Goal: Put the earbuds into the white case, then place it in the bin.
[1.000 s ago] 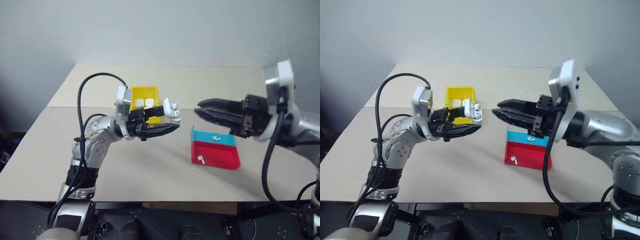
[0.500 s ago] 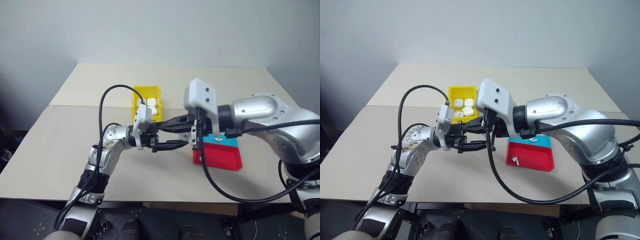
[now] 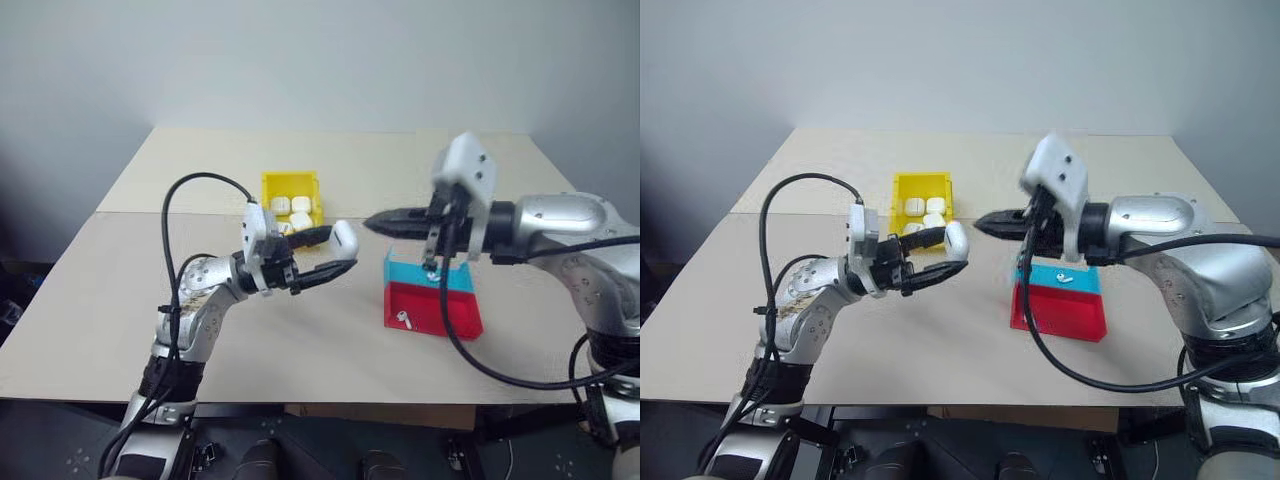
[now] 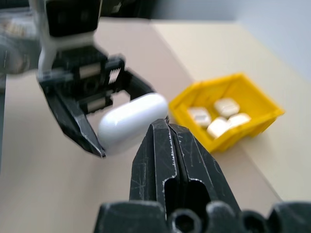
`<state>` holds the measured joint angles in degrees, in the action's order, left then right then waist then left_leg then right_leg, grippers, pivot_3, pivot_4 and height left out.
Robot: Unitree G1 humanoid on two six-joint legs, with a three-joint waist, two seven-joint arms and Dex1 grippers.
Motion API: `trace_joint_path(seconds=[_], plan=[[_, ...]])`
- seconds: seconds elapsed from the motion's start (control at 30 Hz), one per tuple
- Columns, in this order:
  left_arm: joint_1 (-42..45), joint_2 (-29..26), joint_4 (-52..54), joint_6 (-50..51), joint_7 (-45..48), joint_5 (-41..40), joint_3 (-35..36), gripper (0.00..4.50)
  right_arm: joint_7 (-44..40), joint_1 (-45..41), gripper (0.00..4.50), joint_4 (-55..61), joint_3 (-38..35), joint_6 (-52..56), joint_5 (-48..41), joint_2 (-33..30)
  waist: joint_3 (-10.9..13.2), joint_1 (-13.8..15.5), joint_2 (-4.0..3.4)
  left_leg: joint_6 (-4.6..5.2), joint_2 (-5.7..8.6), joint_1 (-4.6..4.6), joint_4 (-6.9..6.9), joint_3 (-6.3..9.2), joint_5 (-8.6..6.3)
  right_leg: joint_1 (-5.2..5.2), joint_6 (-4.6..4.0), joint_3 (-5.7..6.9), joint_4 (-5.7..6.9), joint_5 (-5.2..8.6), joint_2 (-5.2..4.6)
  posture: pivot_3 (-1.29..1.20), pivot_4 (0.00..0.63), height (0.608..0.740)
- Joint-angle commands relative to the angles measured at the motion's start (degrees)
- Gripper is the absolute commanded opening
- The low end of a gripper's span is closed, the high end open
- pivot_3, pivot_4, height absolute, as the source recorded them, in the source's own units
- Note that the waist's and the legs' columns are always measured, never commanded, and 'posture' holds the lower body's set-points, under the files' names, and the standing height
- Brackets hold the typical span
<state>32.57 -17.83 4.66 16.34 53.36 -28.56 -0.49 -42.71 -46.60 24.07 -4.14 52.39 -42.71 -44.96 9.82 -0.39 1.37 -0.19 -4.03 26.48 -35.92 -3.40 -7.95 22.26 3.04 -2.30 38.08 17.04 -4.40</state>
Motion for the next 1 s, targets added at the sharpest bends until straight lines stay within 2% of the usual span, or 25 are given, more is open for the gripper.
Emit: trace_joint_path(seconds=[0.03, 0.13, 0.2, 0.47, 0.6, 0.63, 0.8, 0.9, 1.0], plan=[[3.3, 3.2, 0.8, -1.9, -16.5, 5.9, 4.4, 2.77, 5.1, 2.7, 0.03, 2.1, -9.0, 1.0, -4.1, 1.6, 0.0, 0.3, 0.02, 0.0, 0.0, 0.0, -0.01, 0.01, 0.0, -0.04, 0.0, 0.01, -0.01, 0.0, 0.0, 0.0, 0.15, 0.74], [10.2, 5.2, -9.3, -3.4, -29.6, 12.8, 6.3, 2.77, 7.9, 7.6, 0.03, 5.5, -7.5, 1.7, -2.7, 1.7, 0.0, 1.1, 0.04, 0.0, 0.04, 0.0, -0.07, 0.04, 0.0, -0.07, 0.05, 0.03, -0.01, -0.03, -0.01, 0.0, 0.15, 0.74], [14.3, 5.4, -17.1, -5.5, -33.6, 16.4, 5.9, 2.77, 9.1, 9.2, 0.03, 7.0, -6.0, 1.3, -1.9, 1.9, 0.0, 1.0, 0.04, 0.01, 0.05, 0.0, -0.12, 0.04, 0.01, -0.07, 0.11, 0.01, 0.0, -0.07, 0.0, 0.0, 0.15, 0.74], [31.0, 6.3, -55.6, -18.8, -34.7, 24.1, 3.1, 2.77, 11.9, 10.7, 0.03, 9.6, -5.6, 1.8, -3.2, 2.8, 0.0, 1.0, 0.05, 0.02, 0.11, 0.21, -0.01, 0.01, 0.0, 0.08, 0.14, 0.04, -0.16, -0.06, -0.02, 0.0, 0.15, 0.74], [34.4, 6.6, -64.3, -21.7, -34.2, 25.1, 3.3, 4.12, 12.8, 11.9, 0.0, 11.1, -6.2, 2.0, -3.8, 2.4, 0.0, 1.0, 0.06, 0.01, 0.11, 0.35, -0.02, 0.02, 0.0, 0.2, 0.14, 0.08, -0.13, -0.06, -0.03, 0.0, 0.15, 0.74], [34.5, 6.4, -64.3, -22.5, -33.5, 24.8, 3.6, 4.42, 13.0, 12.3, 0.0, 11.4, -6.5, 2.1, -4.0, 2.3, 0.0, 0.9, 0.06, 0.01, 0.11, 0.35, -0.02, 0.02, 0.0, 0.22, 0.14, 0.07, -0.12, -0.06, -0.02, 0.0, 0.15, 0.74], [30.4, 4.2, -56.7, -24.4, -28.4, 21.6, 5.6, 4.47, 13.4, 13.9, 0.0, 12.0, -6.9, 1.7, -4.5, 2.0, 0.0, 0.8, 0.05, 0.0, 0.1, 0.35, -0.04, 0.01, 0.01, 0.22, 0.14, 0.07, -0.08, -0.07, -0.02, 0.0, 0.15, 0.74], [24.0, 2.2, -43.7, -19.7, -25.2, 18.4, 6.7, 4.47, 12.4, 15.0, 0.0, 11.8, -5.9, 0.0, -2.9, 1.7, 0.0, 0.6, 0.05, 0.0, 0.08, 0.31, -0.01, 0.01, 0.01, 0.21, 0.13, 0.05, -0.07, -0.07, -0.02, 0.0, 0.15, 0.74], [14.7, -1.8, -24.9, -8.1, -19.8, 13.2, 6.6, 4.47, 7.7, 18.9, 0.0, 12.4, -4.3, -4.4, 0.1, -0.2, 0.0, 0.3, 0.04, -0.01, 0.07, 0.3, -0.01, 0.02, 0.01, 0.18, 0.13, 0.05, -0.05, -0.07, -0.02, 0.0, 0.15, 0.74]])
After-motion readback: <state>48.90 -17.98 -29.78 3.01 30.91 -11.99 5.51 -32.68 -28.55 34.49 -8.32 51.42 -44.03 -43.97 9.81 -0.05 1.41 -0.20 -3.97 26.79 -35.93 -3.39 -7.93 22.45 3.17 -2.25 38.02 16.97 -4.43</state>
